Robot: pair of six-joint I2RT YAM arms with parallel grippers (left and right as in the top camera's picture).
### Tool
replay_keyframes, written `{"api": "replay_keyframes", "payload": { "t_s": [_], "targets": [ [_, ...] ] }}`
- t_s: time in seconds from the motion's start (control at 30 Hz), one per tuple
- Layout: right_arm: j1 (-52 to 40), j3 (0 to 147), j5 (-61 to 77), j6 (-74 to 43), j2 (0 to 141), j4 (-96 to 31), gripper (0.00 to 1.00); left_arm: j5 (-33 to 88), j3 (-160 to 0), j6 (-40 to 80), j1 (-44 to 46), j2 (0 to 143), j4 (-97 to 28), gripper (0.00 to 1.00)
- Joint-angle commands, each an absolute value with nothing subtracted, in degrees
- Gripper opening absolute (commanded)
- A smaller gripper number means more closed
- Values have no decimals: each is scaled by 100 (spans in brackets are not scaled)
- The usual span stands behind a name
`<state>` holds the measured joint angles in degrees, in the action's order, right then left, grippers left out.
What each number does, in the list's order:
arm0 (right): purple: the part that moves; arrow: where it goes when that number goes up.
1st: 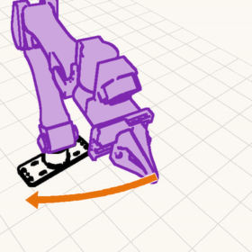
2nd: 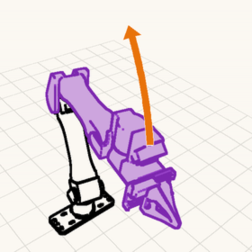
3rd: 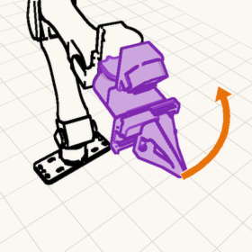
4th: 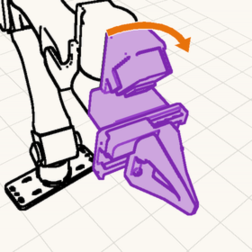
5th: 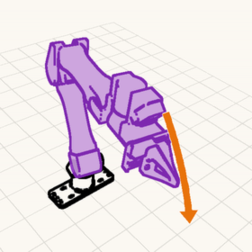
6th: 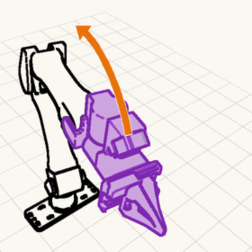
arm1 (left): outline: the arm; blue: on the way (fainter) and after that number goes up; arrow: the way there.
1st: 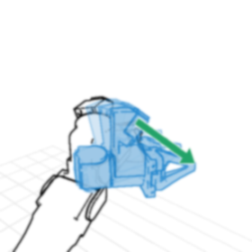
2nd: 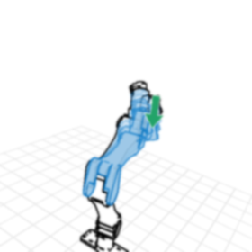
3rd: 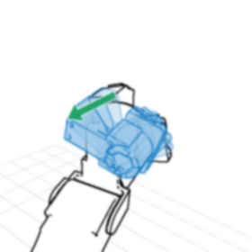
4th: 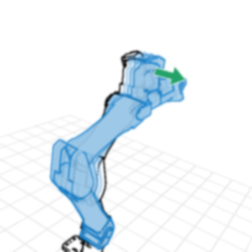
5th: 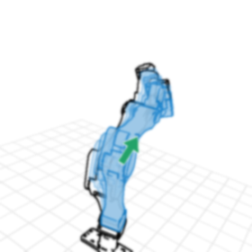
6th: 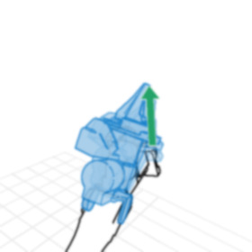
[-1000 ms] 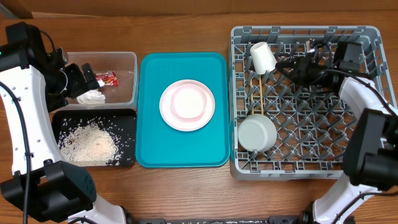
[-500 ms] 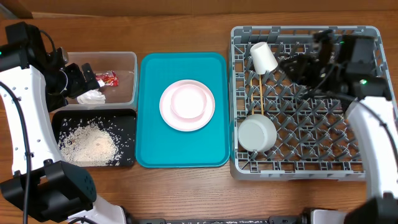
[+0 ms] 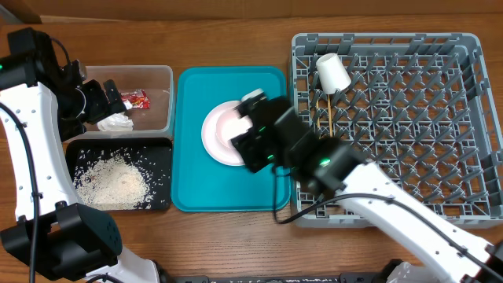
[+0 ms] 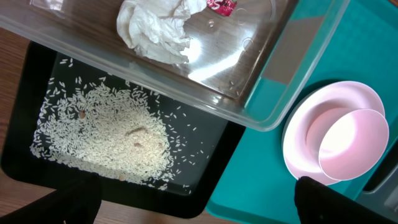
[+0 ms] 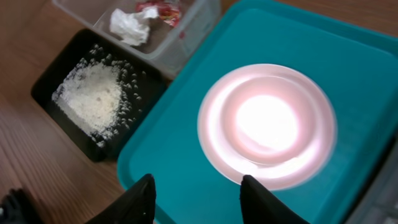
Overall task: Sort waste into correct bins and load items into the dishwasher
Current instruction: 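Move the right gripper back over the pink bowl on the plate, then lower the right gripper onto the pink bowl rim and grip it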
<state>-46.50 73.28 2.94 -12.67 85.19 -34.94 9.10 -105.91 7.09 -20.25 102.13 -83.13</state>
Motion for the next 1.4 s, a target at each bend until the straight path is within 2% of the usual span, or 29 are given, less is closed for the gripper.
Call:
{"api": "replay_keyframes", "payload": {
  "t_s": [0.0, 0.67, 0.9, 1.37],
  "targets": [
    [-5004, 7356, -296, -1391, 8792, -3247, 54, 878, -10683, 729, -1986, 10189, -8311, 100],
    [-4976, 7345, -779, -1350, 9507, -2799, 52, 878, -10683, 729, -1986, 10189, -8311, 100],
    [-4974, 7345, -792, -1350, 9861, -2620, 58, 878, -10683, 729, -1986, 10189, -8311, 100],
    [-4976, 7345, -792, -1347, 10259, -2329, 59, 878, -10683, 729, -1986, 10189, -8311, 100]
  ]
}}
